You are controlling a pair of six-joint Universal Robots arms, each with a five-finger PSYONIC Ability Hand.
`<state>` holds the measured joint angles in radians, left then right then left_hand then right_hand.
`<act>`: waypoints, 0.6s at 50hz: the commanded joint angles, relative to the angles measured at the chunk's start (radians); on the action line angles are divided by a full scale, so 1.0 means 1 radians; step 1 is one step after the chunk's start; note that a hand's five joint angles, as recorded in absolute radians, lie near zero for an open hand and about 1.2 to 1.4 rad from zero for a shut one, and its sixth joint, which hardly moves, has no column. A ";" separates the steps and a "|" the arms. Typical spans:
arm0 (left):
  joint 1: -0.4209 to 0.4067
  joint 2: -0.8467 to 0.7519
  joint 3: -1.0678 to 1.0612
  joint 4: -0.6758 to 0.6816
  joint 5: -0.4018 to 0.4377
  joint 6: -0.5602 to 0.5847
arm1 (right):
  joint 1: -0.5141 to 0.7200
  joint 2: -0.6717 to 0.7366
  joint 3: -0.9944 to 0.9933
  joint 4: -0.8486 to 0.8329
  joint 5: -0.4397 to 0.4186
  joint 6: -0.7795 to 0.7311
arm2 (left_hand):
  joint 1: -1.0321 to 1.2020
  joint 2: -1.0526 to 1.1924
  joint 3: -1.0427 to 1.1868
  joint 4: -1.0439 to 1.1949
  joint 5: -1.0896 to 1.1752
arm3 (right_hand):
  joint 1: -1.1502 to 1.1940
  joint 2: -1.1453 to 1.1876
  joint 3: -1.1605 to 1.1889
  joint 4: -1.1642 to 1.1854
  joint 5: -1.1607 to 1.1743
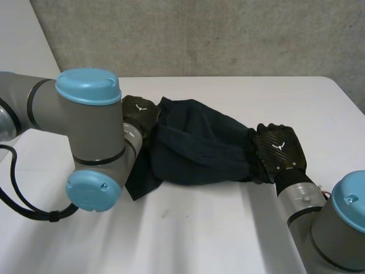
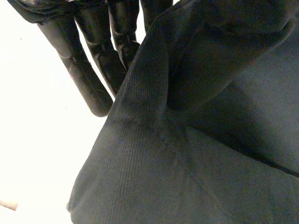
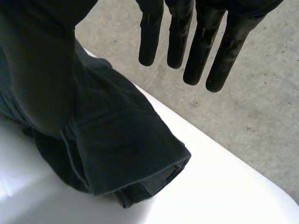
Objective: Fold the shorts.
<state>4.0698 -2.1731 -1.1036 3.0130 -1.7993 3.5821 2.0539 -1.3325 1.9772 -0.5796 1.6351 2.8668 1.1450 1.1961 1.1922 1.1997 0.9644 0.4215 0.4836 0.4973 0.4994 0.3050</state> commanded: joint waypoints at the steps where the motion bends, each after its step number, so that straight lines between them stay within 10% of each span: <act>1: 0.001 0.003 -0.005 0.000 -0.002 0.000 | 0.000 -0.005 -0.027 0.009 -0.003 0.002 | 0.251 0.200 0.204 0.197 0.257 | 0.160 0.098 0.084 0.082 0.102; 15: 0.004 0.012 -0.008 0.000 0.000 0.000 | -0.003 0.071 -0.077 0.084 -0.015 0.034 | 0.251 0.200 0.204 0.197 0.257 | 0.215 0.153 0.139 0.137 0.157; 20: 0.004 0.033 -0.051 0.000 0.003 0.000 | -0.056 0.102 -0.129 0.101 -0.020 0.043 | 0.251 0.200 0.204 0.197 0.257 | 0.974 0.912 0.898 0.896 0.916; 23: 0.004 0.044 -0.085 -0.002 0.011 0.000 | -0.072 0.101 -0.144 0.121 -0.046 0.033 | 0.251 0.200 0.204 0.197 0.257 | 0.975 0.913 0.899 0.897 0.917; 27: 0.017 0.062 -0.156 0.001 0.023 0.000 | -0.080 0.098 -0.202 0.190 -0.124 0.003 | -0.481 -0.532 -0.528 -0.536 -0.475 | 0.975 0.913 0.899 0.897 0.917; 30: 0.070 0.072 -0.199 0.009 0.063 -0.003 | -0.089 0.096 -0.267 0.312 -0.187 -0.003 | -0.541 -0.592 -0.588 -0.596 -0.535 | 0.975 0.913 0.899 0.897 0.917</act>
<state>4.0804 -2.1246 -1.2062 3.0135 -1.7854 3.5817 1.9855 -1.2311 1.8162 -0.4395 1.5697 2.8942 0.6641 0.7076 0.7245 0.7189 0.5401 0.9660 1.1702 1.1786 1.1875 0.9591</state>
